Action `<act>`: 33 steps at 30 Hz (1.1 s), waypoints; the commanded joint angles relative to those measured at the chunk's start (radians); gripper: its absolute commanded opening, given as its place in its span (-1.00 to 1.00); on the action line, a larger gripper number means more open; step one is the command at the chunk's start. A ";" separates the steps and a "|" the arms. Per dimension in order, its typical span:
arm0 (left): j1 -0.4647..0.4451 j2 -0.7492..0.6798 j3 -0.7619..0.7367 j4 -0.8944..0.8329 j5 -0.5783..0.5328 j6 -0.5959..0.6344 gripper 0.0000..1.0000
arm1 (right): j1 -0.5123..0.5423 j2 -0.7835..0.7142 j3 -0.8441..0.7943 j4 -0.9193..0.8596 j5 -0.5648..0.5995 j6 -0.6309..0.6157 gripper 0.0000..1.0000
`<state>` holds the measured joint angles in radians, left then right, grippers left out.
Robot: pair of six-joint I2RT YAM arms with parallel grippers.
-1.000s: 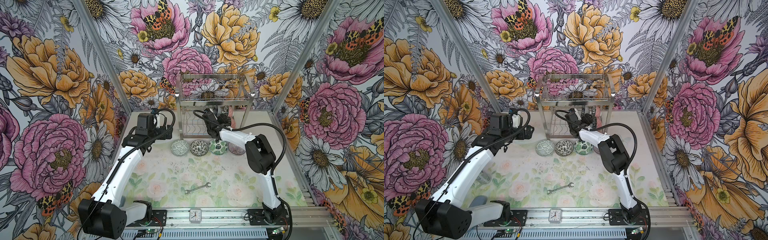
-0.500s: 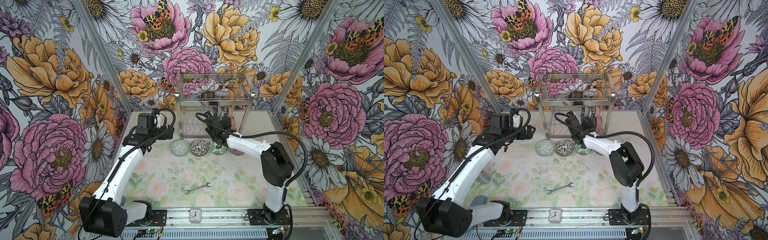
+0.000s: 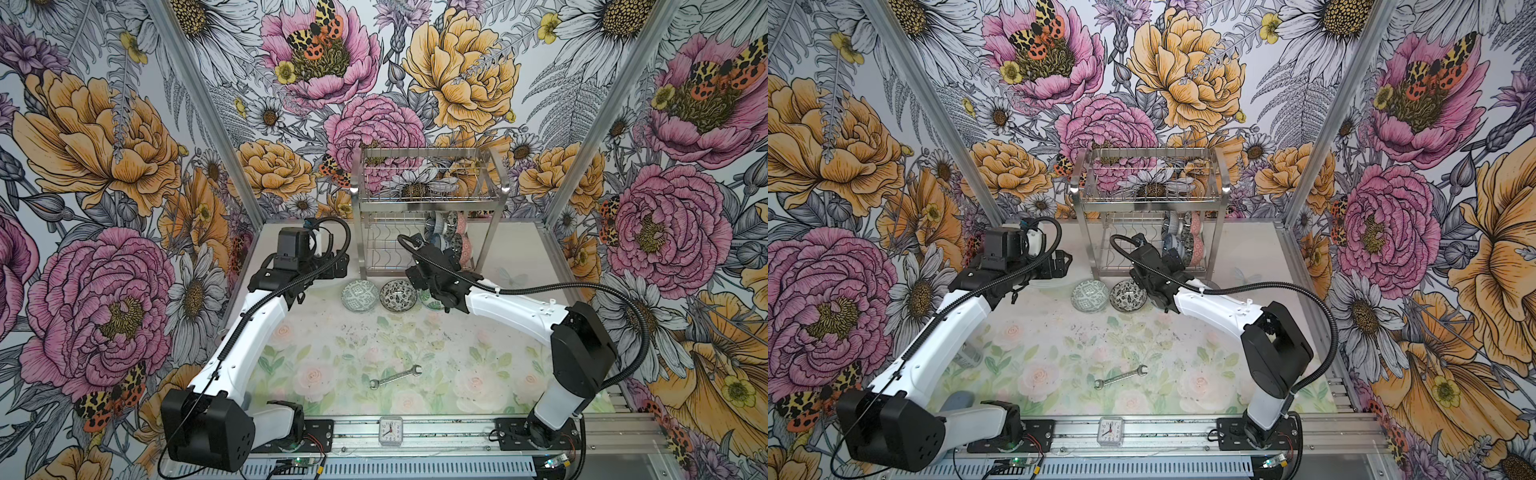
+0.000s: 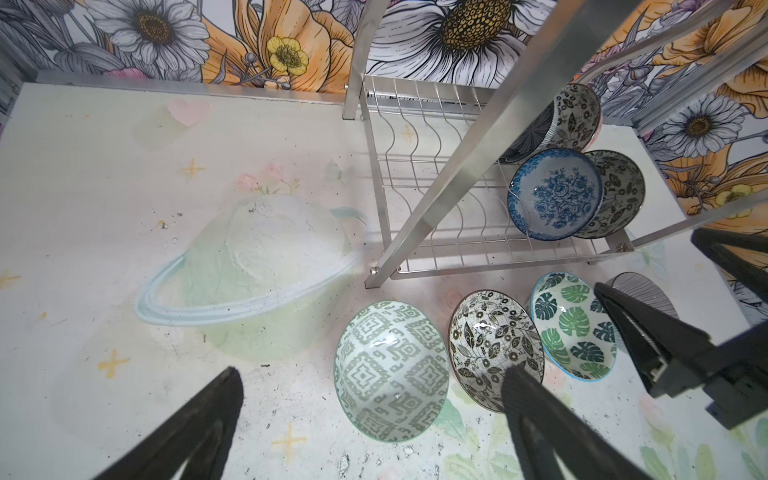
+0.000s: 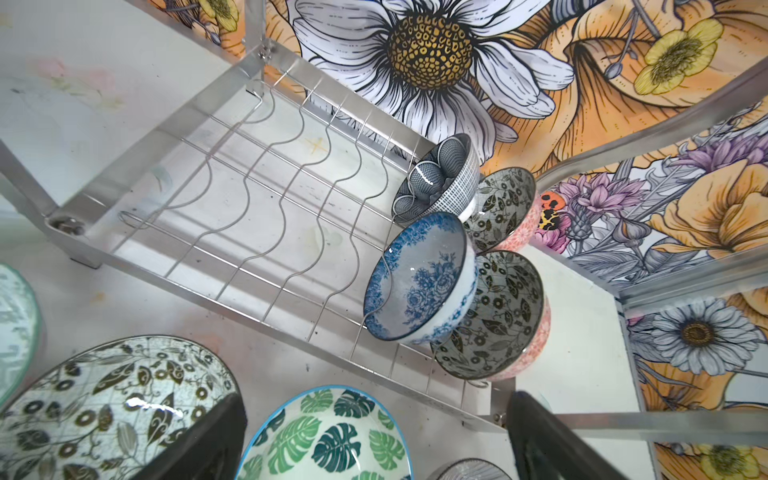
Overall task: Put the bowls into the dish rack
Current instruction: 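Open the right gripper and draw it back from the rack, then move the left gripper down onto the rim of the green geometric bowl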
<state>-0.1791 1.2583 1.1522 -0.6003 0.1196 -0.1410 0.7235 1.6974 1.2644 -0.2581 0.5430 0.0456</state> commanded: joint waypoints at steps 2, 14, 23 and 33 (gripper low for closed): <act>-0.028 -0.023 -0.049 0.042 -0.073 -0.076 0.97 | -0.036 -0.056 -0.029 -0.022 -0.126 0.055 1.00; -0.210 -0.250 -0.290 0.008 -0.319 -0.358 0.97 | -0.158 -0.088 -0.023 -0.022 -0.357 0.061 0.98; -0.253 -0.273 -0.358 -0.024 -0.406 -0.419 0.97 | -0.180 -0.094 -0.029 -0.020 -0.387 0.086 0.97; -0.205 -0.122 -0.414 0.135 -0.301 -0.377 0.97 | -0.179 -0.126 -0.068 -0.020 -0.358 0.089 0.97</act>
<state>-0.4046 1.1007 0.7582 -0.5545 -0.2348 -0.5282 0.5484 1.6257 1.2091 -0.2806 0.1638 0.1165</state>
